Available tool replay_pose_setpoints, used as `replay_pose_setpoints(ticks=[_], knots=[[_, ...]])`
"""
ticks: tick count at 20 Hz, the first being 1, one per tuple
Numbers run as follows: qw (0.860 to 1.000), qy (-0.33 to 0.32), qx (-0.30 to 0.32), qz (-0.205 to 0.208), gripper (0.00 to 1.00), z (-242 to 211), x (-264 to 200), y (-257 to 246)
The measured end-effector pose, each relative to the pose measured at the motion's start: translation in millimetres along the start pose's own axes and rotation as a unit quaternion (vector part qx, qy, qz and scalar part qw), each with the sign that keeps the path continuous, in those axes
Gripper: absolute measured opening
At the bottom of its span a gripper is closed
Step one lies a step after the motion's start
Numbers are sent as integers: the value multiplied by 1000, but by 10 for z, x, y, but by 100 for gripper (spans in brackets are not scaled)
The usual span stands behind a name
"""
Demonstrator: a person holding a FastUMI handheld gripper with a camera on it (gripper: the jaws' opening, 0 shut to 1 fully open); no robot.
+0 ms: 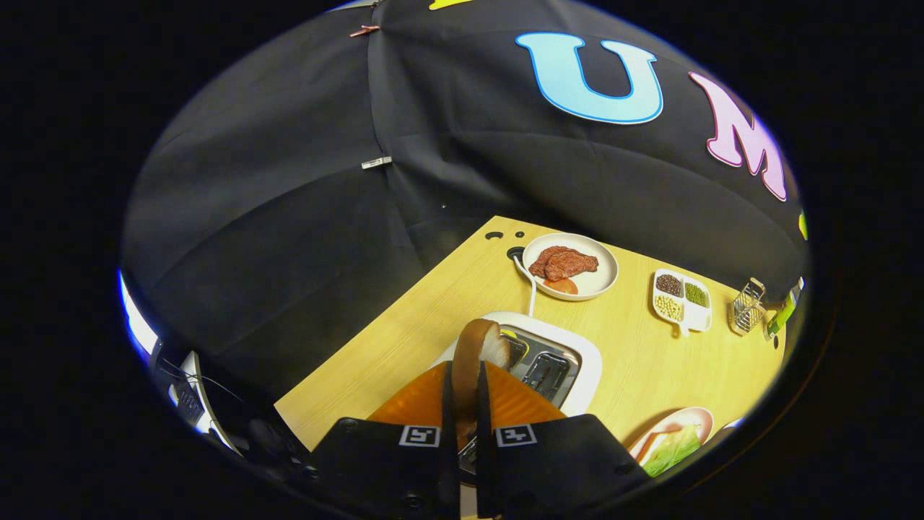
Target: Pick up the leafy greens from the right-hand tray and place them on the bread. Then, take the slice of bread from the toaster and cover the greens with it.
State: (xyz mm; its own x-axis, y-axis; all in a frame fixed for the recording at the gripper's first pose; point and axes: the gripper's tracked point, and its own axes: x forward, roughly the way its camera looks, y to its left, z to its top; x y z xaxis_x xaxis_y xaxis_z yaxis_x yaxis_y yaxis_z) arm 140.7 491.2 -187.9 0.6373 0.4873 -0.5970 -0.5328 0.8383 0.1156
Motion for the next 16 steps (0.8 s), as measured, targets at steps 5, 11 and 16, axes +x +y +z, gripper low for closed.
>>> replay_pose_setpoints(ticks=[5, 11, 16], knots=[[1000, -18, -9, 19, 11, 104, -125, 37], [998, -54, 17, 24, 11, 459, -464, -30], [996, -91, 9, -6, 11, 750, -854, -428]])
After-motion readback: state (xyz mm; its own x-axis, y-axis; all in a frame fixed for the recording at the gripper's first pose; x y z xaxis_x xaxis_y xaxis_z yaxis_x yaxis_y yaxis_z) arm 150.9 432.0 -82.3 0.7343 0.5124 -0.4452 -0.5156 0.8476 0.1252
